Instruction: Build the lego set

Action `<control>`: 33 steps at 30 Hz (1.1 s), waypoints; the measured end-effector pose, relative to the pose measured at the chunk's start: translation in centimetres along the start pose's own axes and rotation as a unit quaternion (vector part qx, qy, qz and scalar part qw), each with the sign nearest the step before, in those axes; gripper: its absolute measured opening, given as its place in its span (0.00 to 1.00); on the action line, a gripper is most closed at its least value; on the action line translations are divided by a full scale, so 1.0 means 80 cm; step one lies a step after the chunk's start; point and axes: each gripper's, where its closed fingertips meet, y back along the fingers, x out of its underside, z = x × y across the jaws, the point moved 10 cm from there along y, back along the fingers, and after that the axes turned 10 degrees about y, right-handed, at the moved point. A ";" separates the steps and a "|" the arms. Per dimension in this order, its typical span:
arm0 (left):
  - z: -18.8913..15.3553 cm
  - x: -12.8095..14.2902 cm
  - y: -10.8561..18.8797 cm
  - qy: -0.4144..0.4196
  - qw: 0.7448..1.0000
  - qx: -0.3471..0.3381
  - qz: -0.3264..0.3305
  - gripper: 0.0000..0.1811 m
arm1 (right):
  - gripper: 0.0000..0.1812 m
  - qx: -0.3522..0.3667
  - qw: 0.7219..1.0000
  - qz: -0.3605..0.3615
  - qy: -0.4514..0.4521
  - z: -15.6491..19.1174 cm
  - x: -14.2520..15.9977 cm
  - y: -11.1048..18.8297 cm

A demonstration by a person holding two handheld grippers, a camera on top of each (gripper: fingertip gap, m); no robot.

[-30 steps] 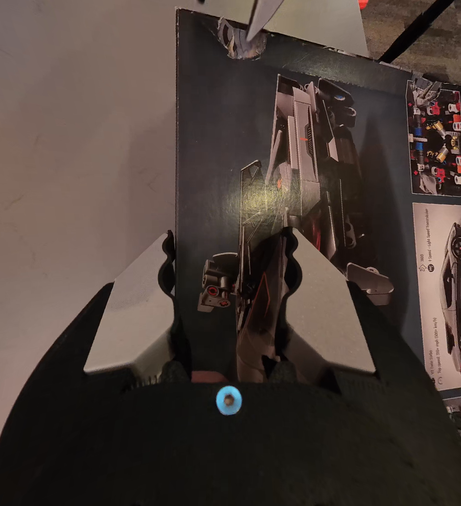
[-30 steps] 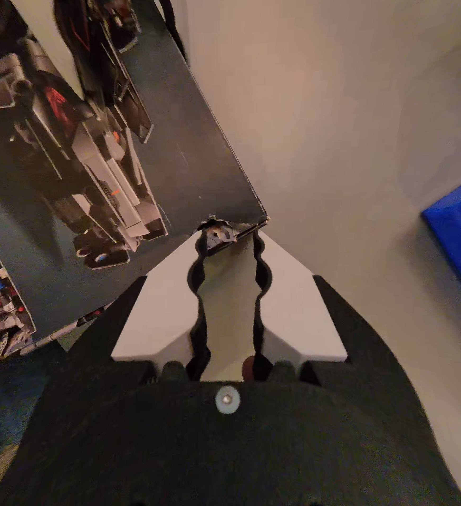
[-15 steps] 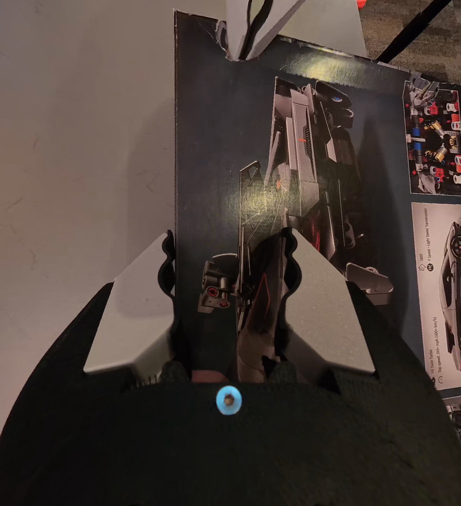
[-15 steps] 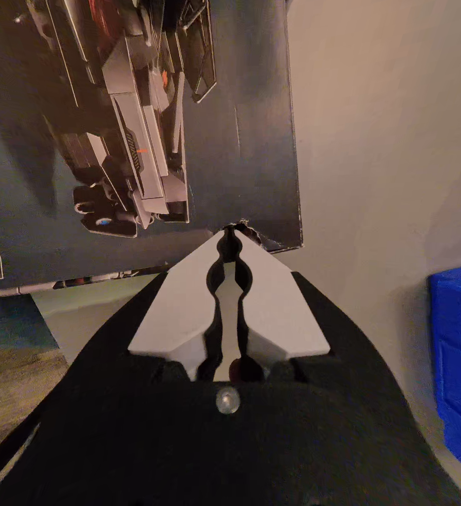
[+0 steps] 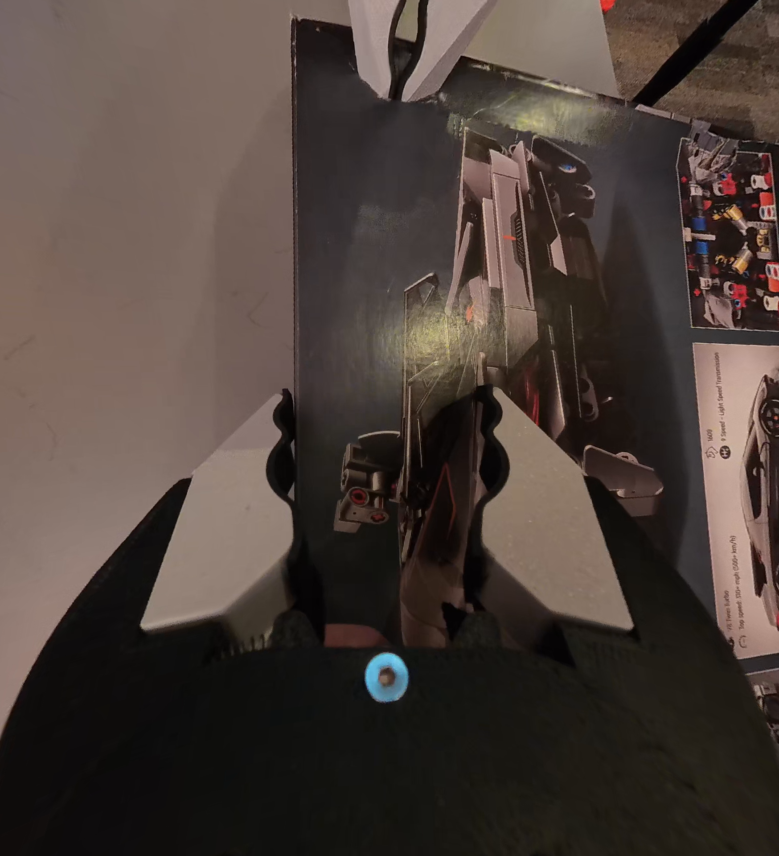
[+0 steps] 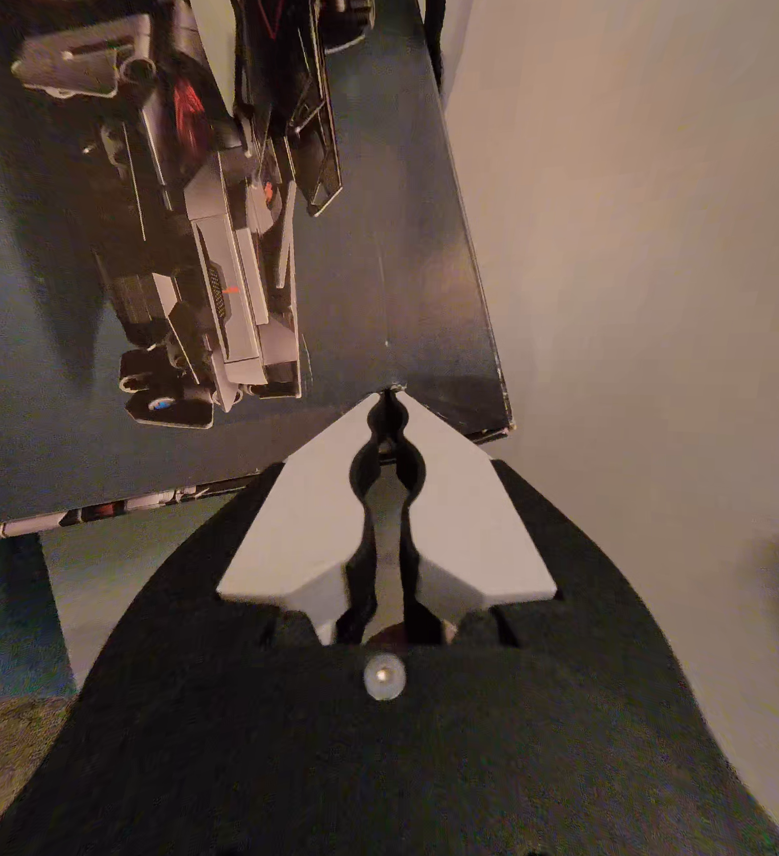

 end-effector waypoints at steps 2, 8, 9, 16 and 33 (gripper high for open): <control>0.000 0.000 0.000 0.001 1.000 0.001 0.000 0.44 | 0.00 -0.003 1.000 -0.024 0.000 0.000 0.003 0.001; -0.003 -0.007 -0.007 -0.002 1.000 0.007 0.006 0.47 | 0.00 0.000 0.990 -0.136 -0.045 0.003 0.017 0.000; -0.004 -0.007 -0.007 -0.002 1.000 0.007 0.006 0.47 | 0.00 0.002 0.989 -0.142 -0.049 0.004 0.017 0.000; -0.004 -0.006 -0.007 0.001 1.000 0.011 0.006 0.47 | 0.00 0.016 0.964 -0.237 -0.118 0.008 0.028 -0.003; -0.004 -0.006 -0.008 -0.009 1.000 0.002 0.011 0.47 | 0.00 -0.017 0.977 0.193 0.089 0.005 -0.031 -0.007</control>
